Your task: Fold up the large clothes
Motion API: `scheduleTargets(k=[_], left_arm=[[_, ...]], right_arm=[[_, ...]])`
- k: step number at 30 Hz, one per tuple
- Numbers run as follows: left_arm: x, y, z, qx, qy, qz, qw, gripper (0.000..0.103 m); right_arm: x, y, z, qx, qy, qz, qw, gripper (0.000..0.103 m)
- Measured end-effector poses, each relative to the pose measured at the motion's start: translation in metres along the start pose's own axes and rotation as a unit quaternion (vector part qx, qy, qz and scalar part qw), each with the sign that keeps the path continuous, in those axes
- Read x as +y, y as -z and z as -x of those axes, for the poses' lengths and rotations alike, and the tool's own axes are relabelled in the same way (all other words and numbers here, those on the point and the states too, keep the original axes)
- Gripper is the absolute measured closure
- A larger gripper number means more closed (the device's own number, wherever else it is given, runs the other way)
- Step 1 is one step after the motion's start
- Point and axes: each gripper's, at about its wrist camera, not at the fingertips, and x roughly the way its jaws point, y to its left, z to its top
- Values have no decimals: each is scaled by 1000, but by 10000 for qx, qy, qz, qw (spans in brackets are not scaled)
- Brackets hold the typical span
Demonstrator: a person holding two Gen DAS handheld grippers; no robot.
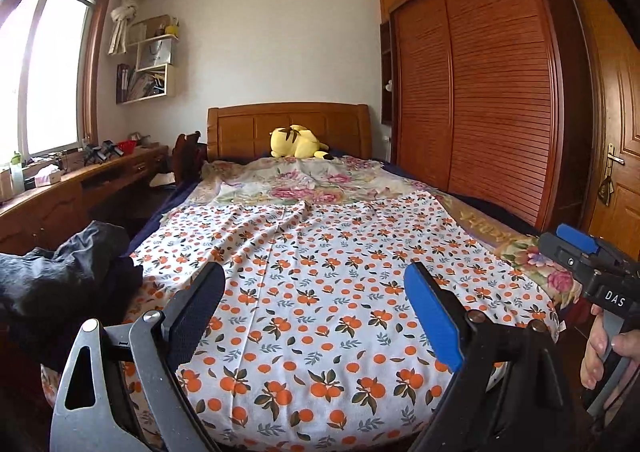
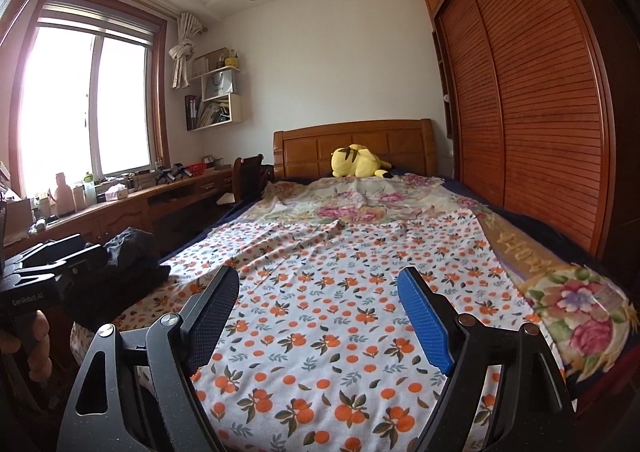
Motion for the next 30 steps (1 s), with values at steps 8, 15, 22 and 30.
scheduleTargets(k=[8,15,22,30], left_arm=[[3,7,-5,89,18,55,9999,12],[3,10,-6,123,37,75,9999,12],[3,11,-6,123,30,85,9999,12],[4,10,-6,126,33,75,9999,12]], right_arm=[[4,-4,-14,146,-68,5,9999,20],[2,-8,-16,195,-83,16,9998,20],[2,-8,-17,228,-106,31,9997,20],[3,-9,-17,239,-114,59,9996,20]])
